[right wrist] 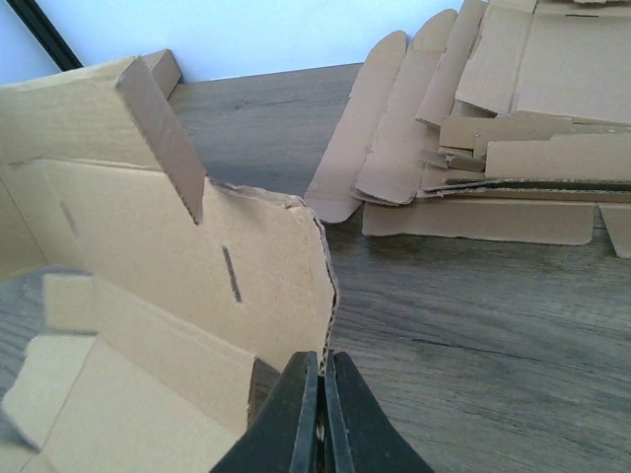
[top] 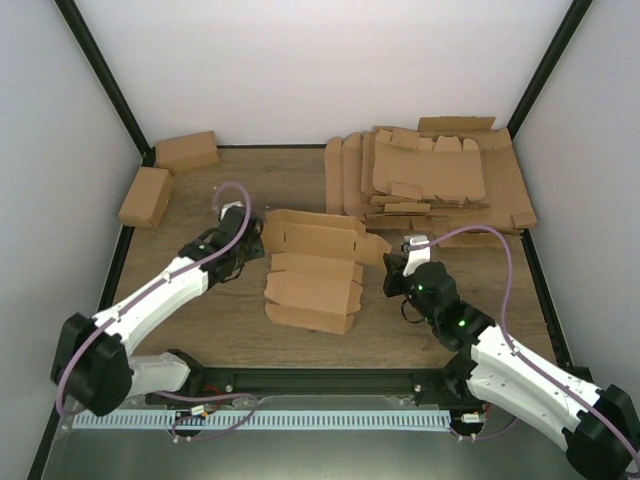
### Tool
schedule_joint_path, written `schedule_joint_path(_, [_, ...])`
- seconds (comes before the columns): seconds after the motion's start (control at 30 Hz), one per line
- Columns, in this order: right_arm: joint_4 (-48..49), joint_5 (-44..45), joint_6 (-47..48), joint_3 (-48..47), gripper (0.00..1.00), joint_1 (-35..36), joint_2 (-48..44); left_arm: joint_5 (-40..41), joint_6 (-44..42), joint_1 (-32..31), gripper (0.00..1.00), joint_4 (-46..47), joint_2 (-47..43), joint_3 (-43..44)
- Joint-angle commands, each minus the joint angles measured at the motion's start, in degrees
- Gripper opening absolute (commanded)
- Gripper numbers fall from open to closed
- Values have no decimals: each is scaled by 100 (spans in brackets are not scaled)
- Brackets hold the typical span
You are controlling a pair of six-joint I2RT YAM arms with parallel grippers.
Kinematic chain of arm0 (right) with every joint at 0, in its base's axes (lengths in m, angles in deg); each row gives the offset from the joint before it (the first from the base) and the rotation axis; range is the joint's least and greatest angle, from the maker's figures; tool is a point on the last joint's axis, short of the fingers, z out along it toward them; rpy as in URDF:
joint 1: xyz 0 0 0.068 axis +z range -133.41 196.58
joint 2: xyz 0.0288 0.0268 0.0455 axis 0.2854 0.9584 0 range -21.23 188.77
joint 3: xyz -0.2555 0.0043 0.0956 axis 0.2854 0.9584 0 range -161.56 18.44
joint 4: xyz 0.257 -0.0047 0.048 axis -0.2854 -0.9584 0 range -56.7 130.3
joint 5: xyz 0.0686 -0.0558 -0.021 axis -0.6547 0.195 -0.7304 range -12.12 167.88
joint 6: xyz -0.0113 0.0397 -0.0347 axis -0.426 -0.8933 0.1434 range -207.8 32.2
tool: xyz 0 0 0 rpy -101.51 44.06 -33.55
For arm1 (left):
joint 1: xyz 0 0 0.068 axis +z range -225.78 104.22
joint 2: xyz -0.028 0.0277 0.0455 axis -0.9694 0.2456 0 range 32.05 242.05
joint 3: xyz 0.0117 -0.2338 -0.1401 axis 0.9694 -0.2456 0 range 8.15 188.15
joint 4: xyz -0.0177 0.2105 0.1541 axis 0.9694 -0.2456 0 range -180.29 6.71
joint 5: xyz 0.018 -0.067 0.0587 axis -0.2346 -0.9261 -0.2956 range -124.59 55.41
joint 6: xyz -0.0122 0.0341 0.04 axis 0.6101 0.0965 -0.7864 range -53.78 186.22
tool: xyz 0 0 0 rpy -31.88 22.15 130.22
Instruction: Fold the paper box
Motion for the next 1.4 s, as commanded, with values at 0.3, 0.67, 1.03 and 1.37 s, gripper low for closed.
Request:
schedule_joint_path(0.3, [266,-275,124,63,1,-15,85,-678,-477,237,5,277,-220,-345])
schedule_joint_path(0.67, [436,-450,272,205,1,-15,131,-533,-431,255,9,100,-655,-706])
schedule_joint_path(1.03, [1285,-1402,887,537,1,-15,253,-768,-956,252,100,-450,-1664,276])
schedule_joint_path(1.37, [1672,-1720,1320,524,1,-15,452,-2733,-2936,254,100,-1069,100,2599])
